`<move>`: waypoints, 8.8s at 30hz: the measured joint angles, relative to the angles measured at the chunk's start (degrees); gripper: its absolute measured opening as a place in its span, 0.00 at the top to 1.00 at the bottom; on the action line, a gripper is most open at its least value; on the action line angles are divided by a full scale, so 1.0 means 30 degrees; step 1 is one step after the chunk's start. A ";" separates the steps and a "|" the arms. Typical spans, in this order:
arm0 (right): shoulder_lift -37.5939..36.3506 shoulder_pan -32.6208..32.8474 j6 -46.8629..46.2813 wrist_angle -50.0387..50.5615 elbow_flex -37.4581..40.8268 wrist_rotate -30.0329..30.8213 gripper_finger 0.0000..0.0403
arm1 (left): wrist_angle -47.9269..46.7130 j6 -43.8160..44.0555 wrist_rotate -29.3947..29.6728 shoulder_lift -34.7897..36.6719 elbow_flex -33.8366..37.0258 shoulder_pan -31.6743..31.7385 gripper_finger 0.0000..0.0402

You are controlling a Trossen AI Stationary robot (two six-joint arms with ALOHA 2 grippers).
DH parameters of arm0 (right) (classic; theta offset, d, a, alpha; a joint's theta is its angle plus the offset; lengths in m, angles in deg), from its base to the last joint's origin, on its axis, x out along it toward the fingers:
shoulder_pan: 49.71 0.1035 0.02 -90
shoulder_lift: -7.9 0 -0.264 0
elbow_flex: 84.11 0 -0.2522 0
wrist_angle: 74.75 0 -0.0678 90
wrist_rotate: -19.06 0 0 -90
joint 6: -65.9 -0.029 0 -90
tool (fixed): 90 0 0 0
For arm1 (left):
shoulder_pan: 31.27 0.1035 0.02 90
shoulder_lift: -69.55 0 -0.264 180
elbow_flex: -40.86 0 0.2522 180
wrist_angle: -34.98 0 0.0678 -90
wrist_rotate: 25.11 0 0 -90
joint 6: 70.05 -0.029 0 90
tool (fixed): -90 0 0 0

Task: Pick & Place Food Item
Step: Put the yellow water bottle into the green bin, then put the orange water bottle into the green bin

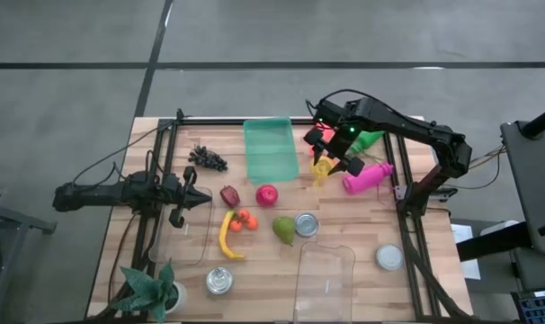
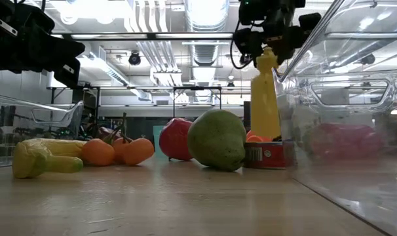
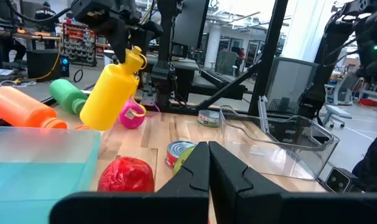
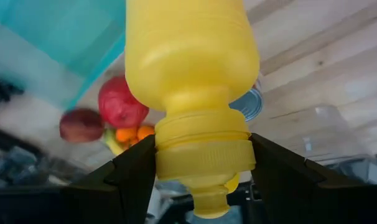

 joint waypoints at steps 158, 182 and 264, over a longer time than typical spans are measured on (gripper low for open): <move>1.3508 -0.6250 -0.6971 -0.3021 -1.4167 -0.5158 0.43 | 0.0000 0.0000 0.0000 -0.0007 0.0003 0.0000 1.00; 1.3508 -0.6250 -0.6751 -0.2924 -1.4141 -0.5302 0.43 | 0.0002 0.0000 0.0000 -0.0007 0.0007 0.0002 1.00; 0.6040 -0.4561 2.6617 0.6109 -1.5504 -0.4885 0.11 | 0.0002 0.0000 0.0000 0.0000 0.0007 -0.0003 1.00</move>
